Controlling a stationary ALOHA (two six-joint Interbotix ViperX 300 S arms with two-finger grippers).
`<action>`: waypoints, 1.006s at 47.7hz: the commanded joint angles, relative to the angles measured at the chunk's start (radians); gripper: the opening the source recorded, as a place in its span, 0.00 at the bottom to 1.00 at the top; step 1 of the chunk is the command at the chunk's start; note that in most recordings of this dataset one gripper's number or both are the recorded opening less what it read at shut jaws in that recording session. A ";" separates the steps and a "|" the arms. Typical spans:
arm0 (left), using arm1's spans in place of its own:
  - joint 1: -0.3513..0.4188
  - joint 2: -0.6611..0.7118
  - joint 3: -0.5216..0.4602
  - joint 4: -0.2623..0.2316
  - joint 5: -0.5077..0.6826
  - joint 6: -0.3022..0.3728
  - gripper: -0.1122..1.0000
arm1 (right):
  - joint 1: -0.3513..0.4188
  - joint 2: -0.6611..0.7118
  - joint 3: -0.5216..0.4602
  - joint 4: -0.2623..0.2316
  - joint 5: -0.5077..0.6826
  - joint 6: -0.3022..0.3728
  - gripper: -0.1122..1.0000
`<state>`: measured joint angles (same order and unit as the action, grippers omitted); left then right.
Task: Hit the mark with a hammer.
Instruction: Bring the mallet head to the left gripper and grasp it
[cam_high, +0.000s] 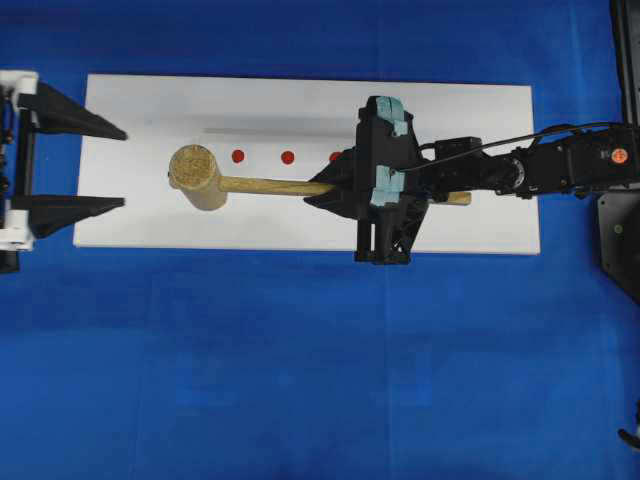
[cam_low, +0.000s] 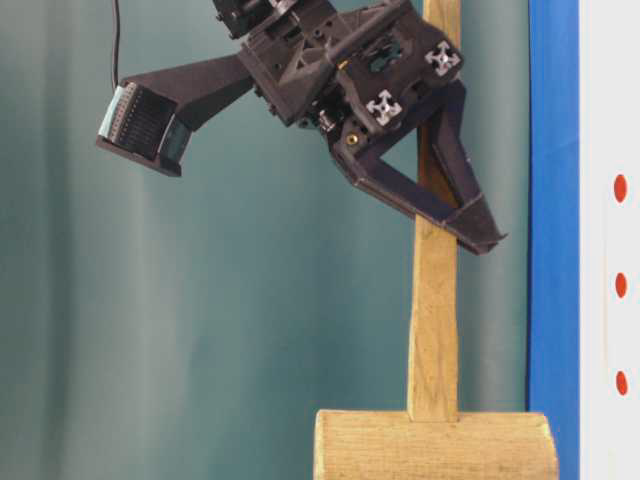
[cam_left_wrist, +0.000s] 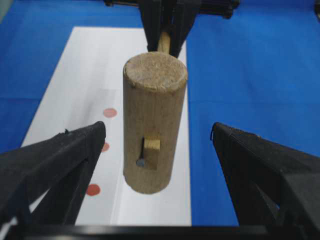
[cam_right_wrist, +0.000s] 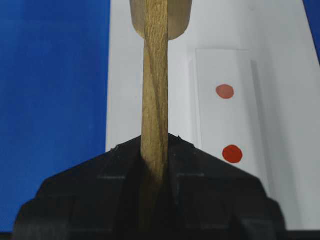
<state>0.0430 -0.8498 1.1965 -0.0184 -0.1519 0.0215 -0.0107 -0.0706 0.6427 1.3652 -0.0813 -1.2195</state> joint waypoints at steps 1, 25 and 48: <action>0.005 0.066 -0.020 0.000 -0.077 -0.002 0.92 | -0.002 -0.012 -0.029 -0.005 -0.005 -0.002 0.11; 0.005 0.407 -0.176 0.000 -0.202 -0.006 0.95 | -0.002 -0.014 -0.028 -0.003 -0.006 -0.002 0.11; 0.020 0.451 -0.202 0.000 -0.193 -0.008 0.94 | -0.002 -0.014 -0.028 -0.005 -0.002 -0.002 0.11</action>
<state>0.0552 -0.3927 1.0170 -0.0184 -0.3451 0.0153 -0.0107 -0.0706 0.6427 1.3637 -0.0813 -1.2195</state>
